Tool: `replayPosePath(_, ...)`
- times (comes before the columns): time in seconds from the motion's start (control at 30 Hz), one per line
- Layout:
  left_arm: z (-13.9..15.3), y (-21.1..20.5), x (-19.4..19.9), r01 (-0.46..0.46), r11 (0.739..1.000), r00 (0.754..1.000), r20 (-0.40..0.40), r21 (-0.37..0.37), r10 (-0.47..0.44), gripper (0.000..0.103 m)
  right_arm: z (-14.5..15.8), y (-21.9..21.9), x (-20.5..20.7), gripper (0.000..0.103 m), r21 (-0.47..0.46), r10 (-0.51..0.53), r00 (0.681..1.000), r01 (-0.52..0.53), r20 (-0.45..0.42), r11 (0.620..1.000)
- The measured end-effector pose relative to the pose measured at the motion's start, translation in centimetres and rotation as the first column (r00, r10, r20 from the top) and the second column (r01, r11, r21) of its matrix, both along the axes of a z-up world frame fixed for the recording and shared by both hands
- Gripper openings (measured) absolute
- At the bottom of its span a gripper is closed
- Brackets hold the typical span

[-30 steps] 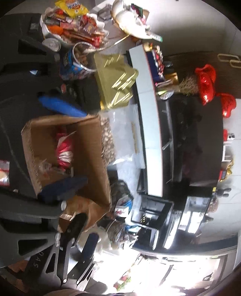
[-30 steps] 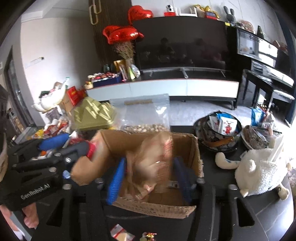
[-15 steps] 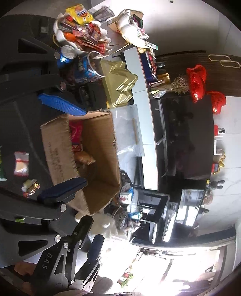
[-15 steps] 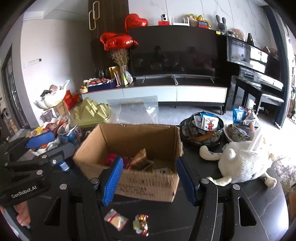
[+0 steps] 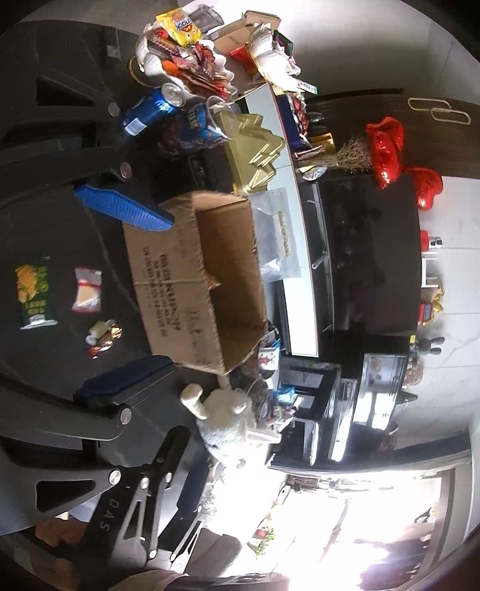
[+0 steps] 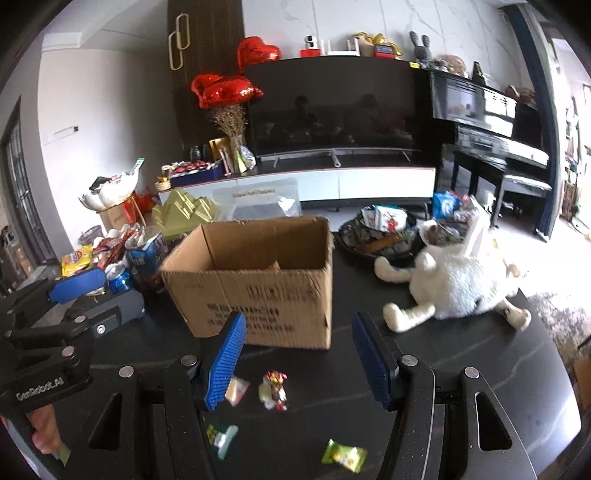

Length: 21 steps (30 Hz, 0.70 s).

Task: Organize snacks
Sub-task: 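Withdraw both tools from the box back toward the snacks on the table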

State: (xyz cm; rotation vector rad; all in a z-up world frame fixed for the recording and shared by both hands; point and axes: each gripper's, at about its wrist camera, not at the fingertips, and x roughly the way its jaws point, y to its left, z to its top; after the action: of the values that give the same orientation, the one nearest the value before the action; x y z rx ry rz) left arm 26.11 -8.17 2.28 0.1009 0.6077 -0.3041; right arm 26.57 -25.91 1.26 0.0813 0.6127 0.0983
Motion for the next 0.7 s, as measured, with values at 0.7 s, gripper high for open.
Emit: replayPosePath(0.7, -8.8, -0.6, -5.4, 0.014, 0.999, 0.986, -0.164, 0.039, -0.007, 0.071, -7.3, -0.9, -5.4, 0.061, -0.064, -0.016, 0.991, 0.008, -0.133, 0.998)
